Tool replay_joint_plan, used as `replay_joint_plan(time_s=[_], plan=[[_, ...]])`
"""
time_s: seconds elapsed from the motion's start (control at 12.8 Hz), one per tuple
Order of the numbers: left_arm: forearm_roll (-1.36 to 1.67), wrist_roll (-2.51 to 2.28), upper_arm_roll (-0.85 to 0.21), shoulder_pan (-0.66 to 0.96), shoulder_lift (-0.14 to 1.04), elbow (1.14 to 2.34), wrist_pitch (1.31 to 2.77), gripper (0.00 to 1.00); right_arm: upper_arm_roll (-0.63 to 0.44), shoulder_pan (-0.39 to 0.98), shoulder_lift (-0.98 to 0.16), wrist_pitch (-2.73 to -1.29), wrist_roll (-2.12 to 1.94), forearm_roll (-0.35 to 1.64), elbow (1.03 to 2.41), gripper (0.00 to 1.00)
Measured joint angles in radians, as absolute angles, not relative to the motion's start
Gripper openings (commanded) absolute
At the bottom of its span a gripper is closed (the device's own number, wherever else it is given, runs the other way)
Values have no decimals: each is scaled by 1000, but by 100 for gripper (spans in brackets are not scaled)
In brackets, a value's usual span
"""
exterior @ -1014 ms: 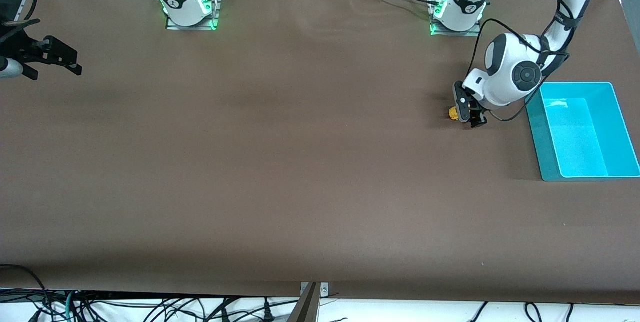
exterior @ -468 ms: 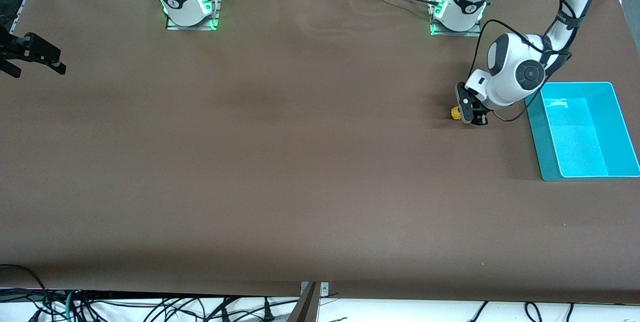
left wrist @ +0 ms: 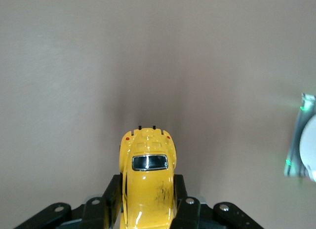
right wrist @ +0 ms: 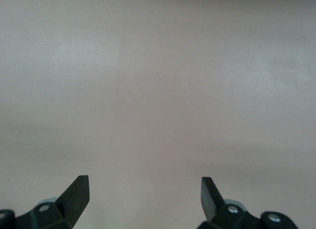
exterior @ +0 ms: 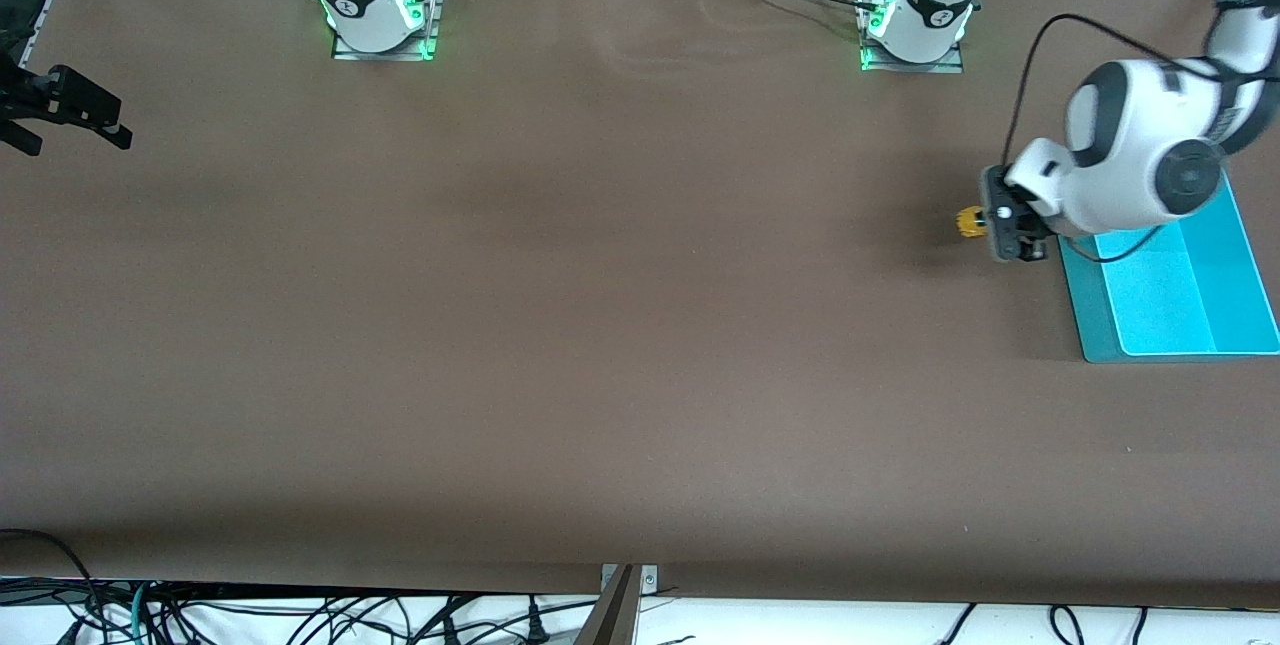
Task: Wind and store yellow beetle car
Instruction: 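Carry the yellow car with the left gripper over the blue bin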
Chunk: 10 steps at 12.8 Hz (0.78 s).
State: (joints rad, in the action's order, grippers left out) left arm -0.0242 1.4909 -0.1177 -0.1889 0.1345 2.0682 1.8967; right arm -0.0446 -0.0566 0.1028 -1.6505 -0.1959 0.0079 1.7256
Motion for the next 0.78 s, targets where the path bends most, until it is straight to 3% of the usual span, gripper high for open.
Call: replay_joint_plan(time_s=[0.23, 0.47, 0.78], plan=[[-25, 1721, -93, -337, 206, 1962, 1859, 0, -45, -56, 102, -1650, -196, 8, 1726, 100], [-25, 1908, -89, -476, 381, 1794, 1828, 0, -45, -56, 102, -1650, -196, 8, 1726, 100], [-43, 1996, -91, -527, 548, 1602, 1790, 0, -45, -56, 102, -1650, -196, 8, 1725, 100]])
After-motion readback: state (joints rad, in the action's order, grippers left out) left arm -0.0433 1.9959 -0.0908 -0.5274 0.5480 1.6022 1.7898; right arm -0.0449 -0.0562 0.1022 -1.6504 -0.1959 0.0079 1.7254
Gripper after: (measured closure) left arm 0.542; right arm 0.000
